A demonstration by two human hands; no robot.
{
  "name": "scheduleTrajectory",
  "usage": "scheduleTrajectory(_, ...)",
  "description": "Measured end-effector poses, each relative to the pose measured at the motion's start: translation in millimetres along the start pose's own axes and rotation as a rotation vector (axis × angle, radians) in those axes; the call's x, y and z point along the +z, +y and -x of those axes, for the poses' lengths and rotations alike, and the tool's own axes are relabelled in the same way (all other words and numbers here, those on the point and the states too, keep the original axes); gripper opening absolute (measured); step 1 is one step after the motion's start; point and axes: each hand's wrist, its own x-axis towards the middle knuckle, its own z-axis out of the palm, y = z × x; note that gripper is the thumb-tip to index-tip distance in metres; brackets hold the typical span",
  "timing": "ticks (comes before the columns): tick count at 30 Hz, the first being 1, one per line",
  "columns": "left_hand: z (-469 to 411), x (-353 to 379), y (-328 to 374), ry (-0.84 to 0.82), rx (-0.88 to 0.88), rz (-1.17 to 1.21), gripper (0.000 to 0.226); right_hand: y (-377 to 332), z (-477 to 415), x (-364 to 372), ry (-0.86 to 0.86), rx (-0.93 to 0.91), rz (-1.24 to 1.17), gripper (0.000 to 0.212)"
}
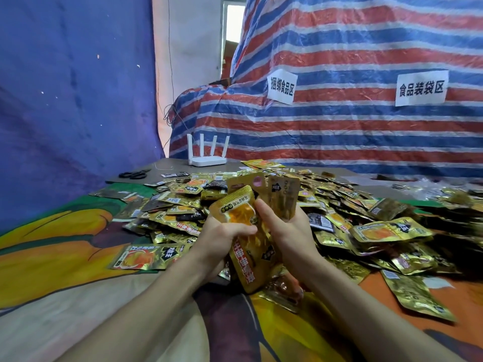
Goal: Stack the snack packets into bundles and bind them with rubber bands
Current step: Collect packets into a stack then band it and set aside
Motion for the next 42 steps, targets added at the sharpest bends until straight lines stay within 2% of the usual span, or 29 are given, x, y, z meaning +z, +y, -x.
scheduleTrajectory(3,-5.6,-4.4,1.8,0.120,0.036,0.011,0.018,5.0,-3.3,-1.7,-0.029,0.082,-0.045,0.014)
scheduleTrajectory(6,-11.3,-11.2,3.1,0.225,0.017,0.056,0.013,8.5,-4.8,-3.4,-0.067,0.125,-0.035,0.020)
scheduleTrajectory(9,-13.5,-12.8,4.3,0.311,-0.010,0.145,0.009,5.6,-3.1,-2.2,0.038,0.090,0.000,0.017)
scheduleTrajectory(12,-16.2,-14.5,3.1,0.299,0.027,0.104,0.023,0.4,-3.0,0.2,0.121,0.039,0.000,0.016)
scheduleTrajectory(16,-15.8,-8.2,-4.7,0.289,0.155,-0.159,0.027,-5.3,2.9,16.3,0.075,-0.002,-0.062,0.017)
scheduleTrajectory(19,-14.6,-1.6,-9.6,0.190,0.238,-0.256,0.060,-3.9,10.4,32.1,-0.020,-0.052,-0.029,0.016)
scheduleTrajectory(21,-14.9,-0.1,-12.2,0.164,0.230,-0.257,0.072,-3.8,15.5,39.0,-0.074,-0.042,-0.007,0.029)
scheduleTrajectory(24,-15.3,-0.5,-14.3,0.158,0.205,-0.313,0.096,2.6,19.2,45.6,-0.124,0.048,0.046,0.067)
scheduleTrajectory(27,-14.7,-3.0,-12.3,0.144,0.262,-0.385,0.108,6.3,20.9,47.2,-0.130,0.181,0.045,0.075)
scheduleTrajectory(29,-13.4,-3.6,-12.1,0.161,0.284,-0.425,0.117,5.4,19.3,45.0,-0.116,0.267,0.019,0.072)
scheduleTrajectory(33,-9.6,3.7,-12.5,0.271,0.375,-0.493,0.090,5.4,16.2,42.2,-0.056,0.153,0.113,0.031)
scheduleTrajectory(36,-8.6,8.1,-10.4,0.321,0.472,-0.486,0.075,7.8,17.7,46.7,-0.020,0.090,0.139,0.026)
scheduleTrajectory(39,-8.8,6.5,-14.2,0.163,0.399,-0.397,0.080,11.1,15.8,49.7,-0.036,0.117,0.191,0.030)
scheduleTrajectory(41,-10.7,1.8,-19.2,0.038,0.338,-0.373,0.094,12.9,13.3,44.0,-0.058,0.190,0.123,0.030)
scheduleTrajectory(42,-13.2,-1.3,-22.5,0.031,0.329,-0.357,0.095,12.7,12.4,39.3,-0.078,0.226,0.083,0.029)
